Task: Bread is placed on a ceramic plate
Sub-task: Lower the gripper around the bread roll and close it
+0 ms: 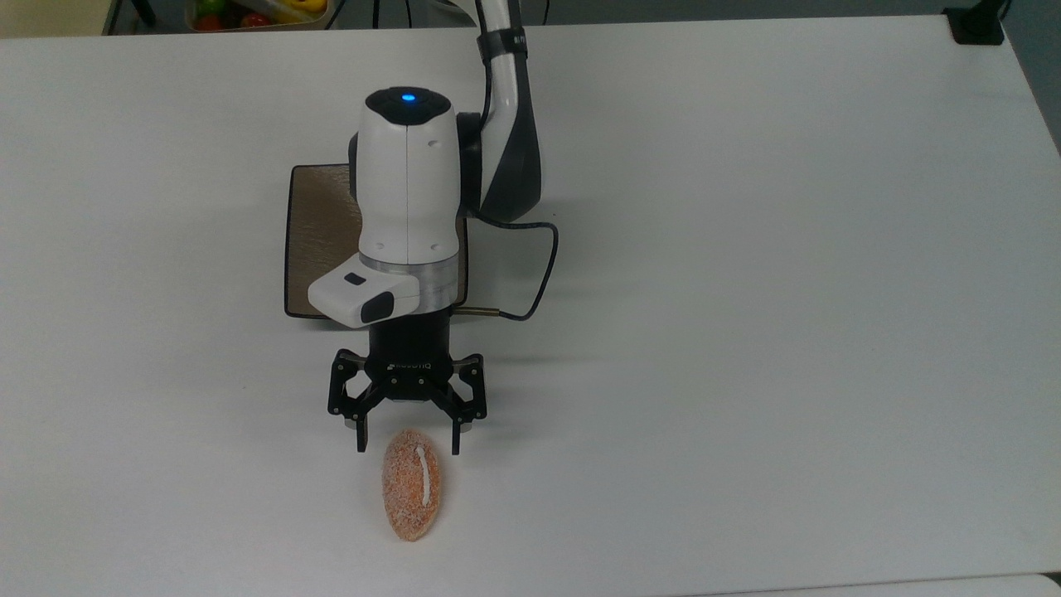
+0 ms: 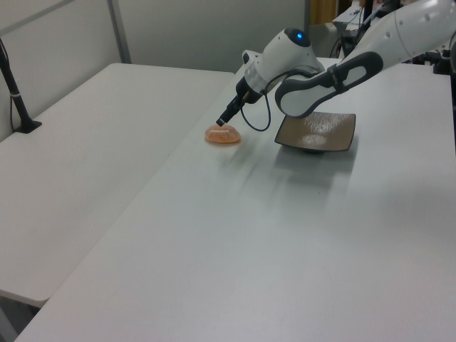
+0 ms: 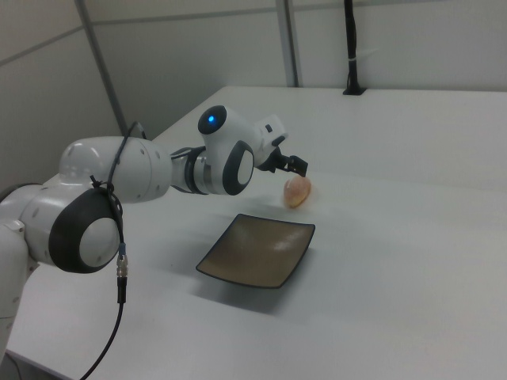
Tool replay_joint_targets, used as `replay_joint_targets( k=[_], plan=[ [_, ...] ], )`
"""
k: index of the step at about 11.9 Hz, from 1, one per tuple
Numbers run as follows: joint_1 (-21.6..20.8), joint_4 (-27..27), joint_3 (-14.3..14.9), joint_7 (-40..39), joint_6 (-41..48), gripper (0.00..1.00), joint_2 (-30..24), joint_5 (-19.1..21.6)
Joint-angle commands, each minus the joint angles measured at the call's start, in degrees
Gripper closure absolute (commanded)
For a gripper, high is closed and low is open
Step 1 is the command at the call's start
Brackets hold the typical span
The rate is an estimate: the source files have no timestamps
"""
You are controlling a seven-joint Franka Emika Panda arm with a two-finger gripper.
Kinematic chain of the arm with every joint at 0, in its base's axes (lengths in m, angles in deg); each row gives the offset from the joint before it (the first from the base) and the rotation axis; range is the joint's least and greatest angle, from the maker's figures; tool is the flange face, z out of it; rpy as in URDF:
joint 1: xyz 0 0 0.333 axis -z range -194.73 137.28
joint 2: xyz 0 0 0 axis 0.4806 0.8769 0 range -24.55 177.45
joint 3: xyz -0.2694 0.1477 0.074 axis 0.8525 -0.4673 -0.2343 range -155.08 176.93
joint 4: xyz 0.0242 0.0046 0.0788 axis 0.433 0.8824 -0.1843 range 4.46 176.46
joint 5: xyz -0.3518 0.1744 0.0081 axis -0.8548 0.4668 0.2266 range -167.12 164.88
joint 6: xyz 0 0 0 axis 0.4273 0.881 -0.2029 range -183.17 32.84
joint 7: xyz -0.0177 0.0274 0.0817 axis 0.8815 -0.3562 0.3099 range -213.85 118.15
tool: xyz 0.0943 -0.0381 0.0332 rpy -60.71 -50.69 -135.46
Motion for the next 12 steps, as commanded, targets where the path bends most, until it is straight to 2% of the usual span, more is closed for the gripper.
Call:
replay_joint_targets(
  k=[1,6,8,10,12],
  plan=[
    [-0.8,-4.1,1.8,0.4,-1.7,0.0,4.4,-1.4],
    [-1.5,-3.9,2.9,0.3,-2.6,0.0,6.2,-2.9],
    [-1.6,-3.9,2.9,0.3,-2.6,0.55,6.2,-3.0],
    [-1.5,-3.9,2.9,0.3,-2.6,0.68,6.2,-3.4],
    [-1.3,-3.3,2.8,0.3,-2.6,0.69,5.4,-4.3]
  ],
)
